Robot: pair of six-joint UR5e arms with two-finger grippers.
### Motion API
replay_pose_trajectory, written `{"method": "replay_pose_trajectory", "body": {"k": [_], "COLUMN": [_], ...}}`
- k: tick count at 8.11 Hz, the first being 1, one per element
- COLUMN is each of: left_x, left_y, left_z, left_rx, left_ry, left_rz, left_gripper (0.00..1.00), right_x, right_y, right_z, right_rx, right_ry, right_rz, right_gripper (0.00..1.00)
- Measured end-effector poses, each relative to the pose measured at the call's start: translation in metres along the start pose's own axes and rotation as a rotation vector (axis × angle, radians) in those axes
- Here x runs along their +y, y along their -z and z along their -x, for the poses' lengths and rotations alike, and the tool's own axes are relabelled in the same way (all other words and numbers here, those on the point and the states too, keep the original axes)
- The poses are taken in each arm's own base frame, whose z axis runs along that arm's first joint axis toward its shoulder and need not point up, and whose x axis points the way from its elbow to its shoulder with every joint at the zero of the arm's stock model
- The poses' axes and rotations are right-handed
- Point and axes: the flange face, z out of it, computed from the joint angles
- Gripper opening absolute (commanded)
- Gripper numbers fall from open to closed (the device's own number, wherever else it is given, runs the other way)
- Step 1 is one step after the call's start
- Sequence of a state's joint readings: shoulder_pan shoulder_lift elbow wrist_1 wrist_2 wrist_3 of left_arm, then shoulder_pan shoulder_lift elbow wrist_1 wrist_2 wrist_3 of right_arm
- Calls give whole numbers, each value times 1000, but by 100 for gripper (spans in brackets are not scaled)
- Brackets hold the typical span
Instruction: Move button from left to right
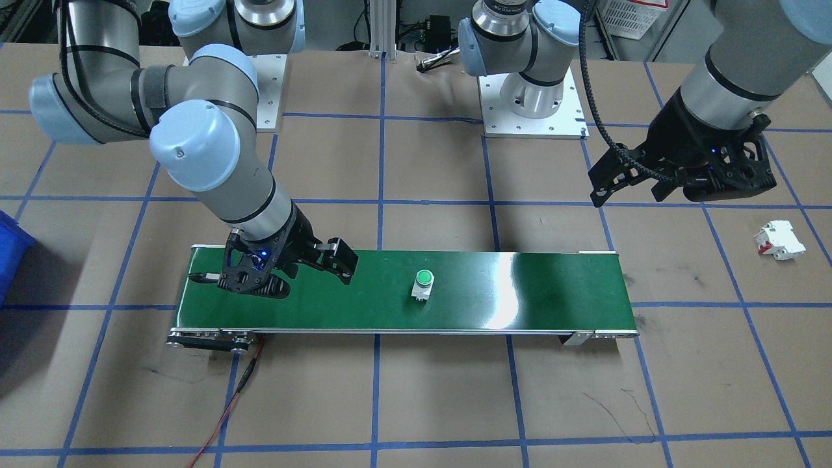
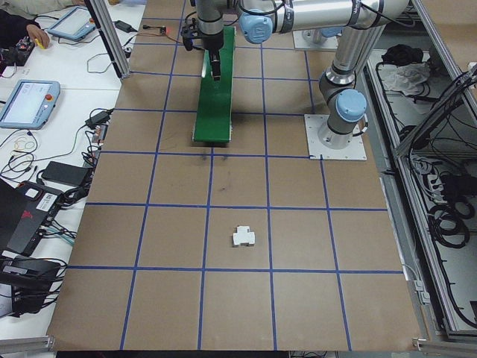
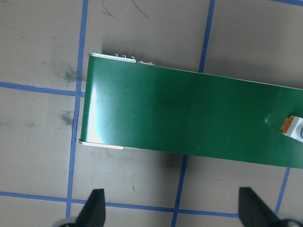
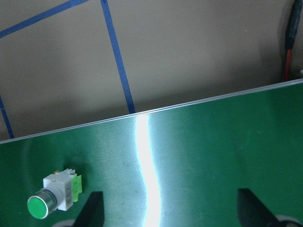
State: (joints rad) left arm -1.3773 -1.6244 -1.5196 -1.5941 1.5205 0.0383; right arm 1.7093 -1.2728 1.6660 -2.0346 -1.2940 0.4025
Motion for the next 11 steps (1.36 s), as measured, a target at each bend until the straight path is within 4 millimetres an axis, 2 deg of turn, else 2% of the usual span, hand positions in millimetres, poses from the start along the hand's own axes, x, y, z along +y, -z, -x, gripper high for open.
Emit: {"method": "replay_pose_trajectory", "body": {"k": [4, 6, 7, 8, 9, 10, 11], "left_x": [2, 4, 4, 5, 5, 5, 5], "left_y": [1, 2, 1, 1, 2, 2, 2], "left_z": [-1, -2, -2, -2, -2, -2, -2], "left_rx": [11, 15, 16, 17, 16, 16, 14], "left_ry": [0, 0, 0, 0, 0, -1, -1], "left_rz": [-1, -4, -4, -4, -4, -5, -7], "left_gripper": [100, 100, 100, 100, 100, 100, 100], "right_x": [-2, -4, -5, -5, -7, -9, -11], "right_y": [-39, -46, -48, -53, -59, -67, -71], "right_z": [3, 3, 3, 2, -1, -6, -11], "right_rx": [-16, -19, -20, -16, -2, 28, 72], "right_ry": [-129, -178, -187, -190, -190, -188, -169], "right_rz": [77, 92, 97, 103, 108, 107, 98], "right_gripper": [100, 100, 95, 75, 74, 63, 34]}}
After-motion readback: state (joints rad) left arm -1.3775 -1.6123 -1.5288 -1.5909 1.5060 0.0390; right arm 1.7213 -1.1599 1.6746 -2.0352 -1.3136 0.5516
